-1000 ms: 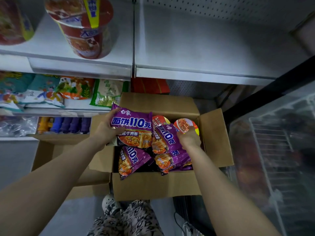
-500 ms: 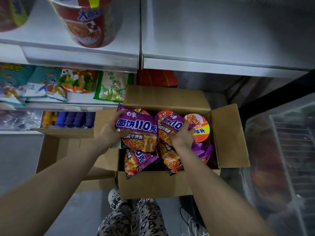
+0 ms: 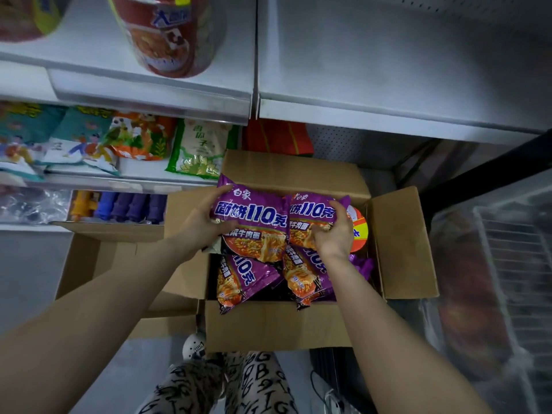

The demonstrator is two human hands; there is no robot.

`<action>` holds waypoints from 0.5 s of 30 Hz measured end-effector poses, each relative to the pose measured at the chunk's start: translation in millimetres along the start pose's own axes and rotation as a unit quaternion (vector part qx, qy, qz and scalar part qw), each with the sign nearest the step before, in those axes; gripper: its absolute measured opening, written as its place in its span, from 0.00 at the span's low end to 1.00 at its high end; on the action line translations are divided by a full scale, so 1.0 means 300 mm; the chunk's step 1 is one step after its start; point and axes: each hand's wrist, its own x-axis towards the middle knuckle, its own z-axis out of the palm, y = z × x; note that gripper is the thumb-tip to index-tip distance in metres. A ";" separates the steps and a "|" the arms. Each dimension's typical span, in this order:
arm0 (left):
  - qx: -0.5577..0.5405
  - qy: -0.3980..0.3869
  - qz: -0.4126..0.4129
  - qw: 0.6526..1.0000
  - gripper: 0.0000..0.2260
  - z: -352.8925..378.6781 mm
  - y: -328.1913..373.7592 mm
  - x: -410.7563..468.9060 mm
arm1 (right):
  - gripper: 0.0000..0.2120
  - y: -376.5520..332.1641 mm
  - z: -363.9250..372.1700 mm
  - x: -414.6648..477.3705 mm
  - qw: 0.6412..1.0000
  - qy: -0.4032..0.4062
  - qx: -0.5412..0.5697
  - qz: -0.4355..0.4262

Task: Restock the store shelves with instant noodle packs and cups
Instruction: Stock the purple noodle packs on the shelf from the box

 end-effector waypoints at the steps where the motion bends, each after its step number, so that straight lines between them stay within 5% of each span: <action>1: 0.002 -0.005 0.008 1.000 0.32 -0.003 0.021 -0.015 | 0.31 -0.005 -0.022 -0.008 1.000 -0.003 0.009 -0.007; 15: -0.006 -0.077 0.170 0.982 0.32 0.002 0.507 -0.273 | 0.31 -0.300 -0.487 -0.131 0.977 -0.005 0.139 -0.164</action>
